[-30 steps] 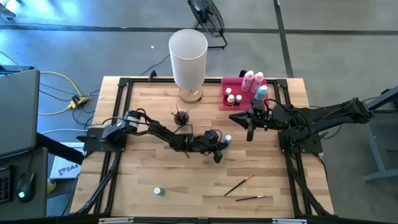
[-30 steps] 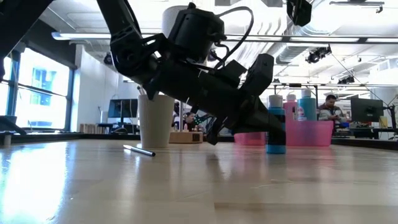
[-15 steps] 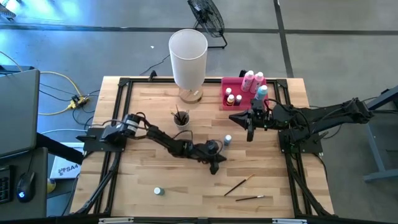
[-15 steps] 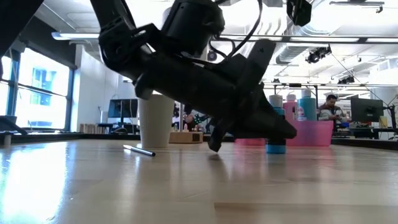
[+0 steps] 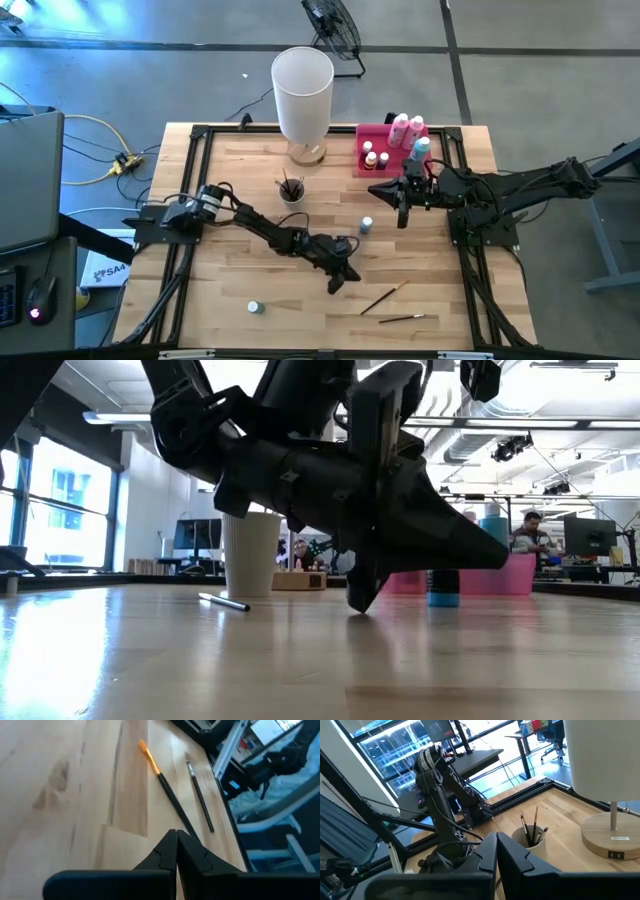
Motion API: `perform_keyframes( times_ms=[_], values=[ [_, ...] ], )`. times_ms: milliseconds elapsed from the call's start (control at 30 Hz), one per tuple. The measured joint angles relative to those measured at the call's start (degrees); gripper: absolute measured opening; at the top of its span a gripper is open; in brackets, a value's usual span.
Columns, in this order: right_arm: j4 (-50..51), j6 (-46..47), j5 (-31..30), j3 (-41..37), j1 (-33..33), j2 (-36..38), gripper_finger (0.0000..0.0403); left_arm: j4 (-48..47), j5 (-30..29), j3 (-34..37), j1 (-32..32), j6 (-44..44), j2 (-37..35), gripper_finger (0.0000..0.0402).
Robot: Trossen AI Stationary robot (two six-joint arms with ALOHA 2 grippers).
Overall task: Pick & Place Paint Supplies
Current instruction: Put the small blue paint bottle into the pink bin
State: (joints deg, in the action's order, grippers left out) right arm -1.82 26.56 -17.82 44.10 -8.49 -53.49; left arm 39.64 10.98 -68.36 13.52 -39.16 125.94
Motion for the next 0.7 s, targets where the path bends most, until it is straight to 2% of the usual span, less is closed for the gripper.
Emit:
perform_keyframes(
  times_ms=[200,500,700],
  values=[
    [-0.03,-0.92,2.58,0.00,-0.02,0.00,0.0004,-3.93,3.09,0.66,0.03,2.64,-4.41,0.0000],
    [-0.14,-0.80,4.72,-0.02,-1.01,0.00,0.0004,-20.56,-8.34,3.93,-0.01,18.71,-20.71,0.0000],
    [-0.08,0.67,4.76,-0.02,-0.98,0.00,0.0004,-27.59,-9.35,8.58,-0.01,23.59,-31.78,0.0000]
  ],
)
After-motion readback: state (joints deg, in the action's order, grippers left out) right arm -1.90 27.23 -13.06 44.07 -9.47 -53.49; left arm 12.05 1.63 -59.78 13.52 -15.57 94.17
